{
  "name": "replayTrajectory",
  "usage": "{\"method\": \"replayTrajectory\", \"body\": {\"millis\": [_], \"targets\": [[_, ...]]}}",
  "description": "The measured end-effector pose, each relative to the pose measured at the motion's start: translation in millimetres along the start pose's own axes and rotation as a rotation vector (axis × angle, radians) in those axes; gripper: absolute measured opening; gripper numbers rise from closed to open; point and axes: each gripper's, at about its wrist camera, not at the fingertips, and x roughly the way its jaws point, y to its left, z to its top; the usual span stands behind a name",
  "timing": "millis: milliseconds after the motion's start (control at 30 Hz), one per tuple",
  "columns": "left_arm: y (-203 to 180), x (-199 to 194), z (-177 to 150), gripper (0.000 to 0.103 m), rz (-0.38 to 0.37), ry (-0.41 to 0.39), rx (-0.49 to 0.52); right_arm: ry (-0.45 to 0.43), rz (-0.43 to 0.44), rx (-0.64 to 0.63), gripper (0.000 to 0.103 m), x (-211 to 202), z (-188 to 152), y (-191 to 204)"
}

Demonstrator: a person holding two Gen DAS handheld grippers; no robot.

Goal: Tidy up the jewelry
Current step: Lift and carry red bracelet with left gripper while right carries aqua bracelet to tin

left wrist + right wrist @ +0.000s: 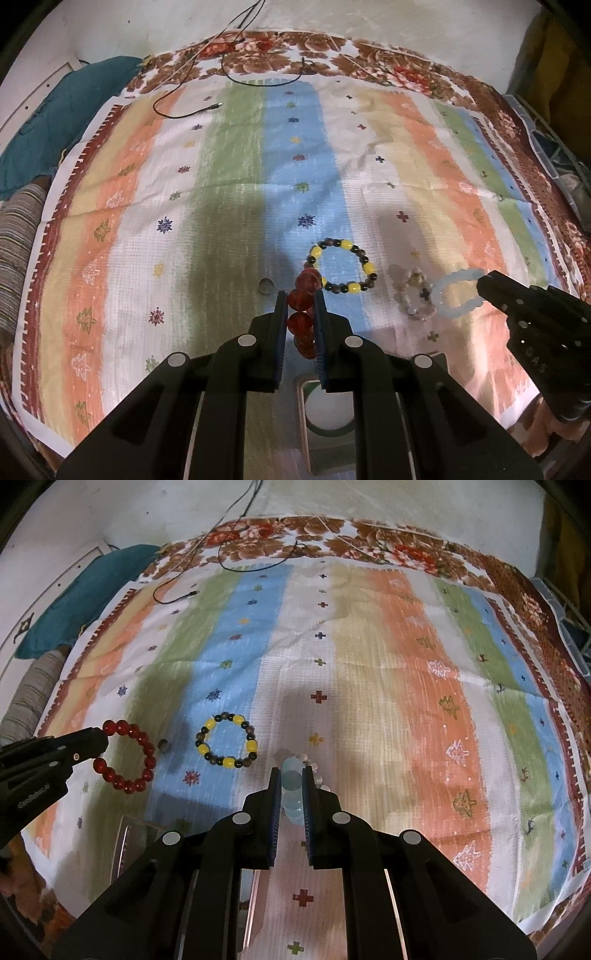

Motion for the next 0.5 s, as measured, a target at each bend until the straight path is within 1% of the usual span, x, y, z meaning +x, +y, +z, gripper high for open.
{"method": "replayTrajectory", "body": {"millis": [100,200,233,333,500], "targets": [[-1,-8,-1,0.013,-0.013,-0.014,-0.001,-0.013,-0.003,-0.018,0.012,-7,-3,5],[-3,-14,-5,0.013,-0.007,-0.027,0.004,-0.024,-0.005,-0.035,0.012,-13,-5,10],[-5,-17,-7,0.013,0.004,-0.034,0.016,-0.028,-0.002,-0.041,0.012,-15,-7,12],[-10,-21,-12,0.013,0.003,-0.04,0.041,-0.03,0.023,-0.05,0.012,-21,-9,14],[-18,-30,-16,0.013,0.004,-0.06,0.067,-0.058,0.012,-0.068,0.012,-32,-14,17]]}}
